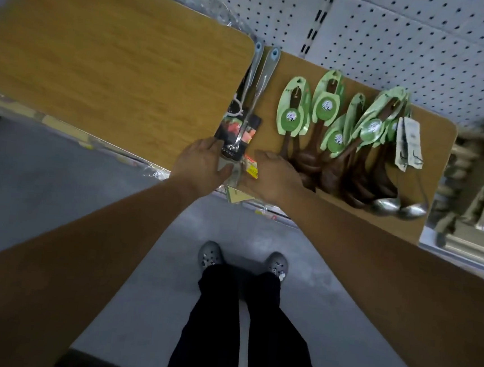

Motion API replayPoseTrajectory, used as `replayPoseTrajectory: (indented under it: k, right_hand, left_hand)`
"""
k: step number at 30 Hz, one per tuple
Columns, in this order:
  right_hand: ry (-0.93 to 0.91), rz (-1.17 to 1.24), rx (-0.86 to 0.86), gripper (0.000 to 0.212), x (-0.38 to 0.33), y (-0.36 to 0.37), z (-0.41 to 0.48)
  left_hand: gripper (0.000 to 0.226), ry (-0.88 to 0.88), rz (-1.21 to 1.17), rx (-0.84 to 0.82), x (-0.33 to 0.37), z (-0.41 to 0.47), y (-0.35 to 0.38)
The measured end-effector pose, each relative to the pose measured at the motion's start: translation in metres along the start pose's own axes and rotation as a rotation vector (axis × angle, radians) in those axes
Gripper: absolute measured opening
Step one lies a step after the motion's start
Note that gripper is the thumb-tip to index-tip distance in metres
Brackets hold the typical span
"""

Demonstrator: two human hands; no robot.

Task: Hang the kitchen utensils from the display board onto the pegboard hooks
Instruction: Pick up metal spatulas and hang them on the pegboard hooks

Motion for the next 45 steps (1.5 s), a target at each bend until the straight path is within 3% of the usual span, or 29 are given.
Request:
replayPoseTrajectory:
  k: [10,16,21,24,31,34,40,43,45]
  right_hand:
    - [0.321,0.496,0.095,0.041,0.007,0.023,0.094]
    - [0.589,0.703,0.268,0.084,0.032,0.037,0.111]
    - [0.633,0.822,0.179,0.041,0.038,0.05,0.115]
    - [0.709,1.03,0.168,0.03,0.044,0.058,0.108]
    - [0.61,1.219,0.149,0.02,0.049,0.055,0.065]
    - [0.573,1.353,0.13,0.031,0.051,0.052,0.041]
    - [0.564,1.493,0.194,0.04,0.07,0.028,-0.004]
    - [0.53,1.437,0.217,0.047,0.081,0.017,-0.026]
    - [0.521,1.45,0.251,0.03,0.091,0.013,-0.038]
  left_hand:
    - [0.05,0.054,-0.214,0.242,-0.003,0.007,0.001]
    - [0.051,0.008,-0.314,0.267,-0.013,-0.006,0.006]
    - [0.046,-0.013,-0.39,0.297,-0.01,-0.01,0.008]
    - [0.047,-0.044,-0.42,0.301,-0.012,-0.01,0.011]
    - [0.039,-0.15,-0.497,0.278,-0.015,-0.001,0.01]
    - [0.038,-0.17,-0.525,0.237,-0.012,0.008,0.011]
    - [0.037,-0.378,-0.736,-0.085,0.006,0.038,0.054]
    - [0.06,-0.514,-0.636,-0.027,0.001,0.056,0.07]
    - [0.067,-0.536,-0.555,0.044,-0.002,0.063,0.074]
Point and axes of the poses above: each hand's wrist, its own z-axis towards the middle knuckle, its own y-axis out of the palm, x = y × z, the point moved 8 cm from there along z, towards the middle knuckle, and after that the axes turned 8 degrees about x, right-handed, at the moved point
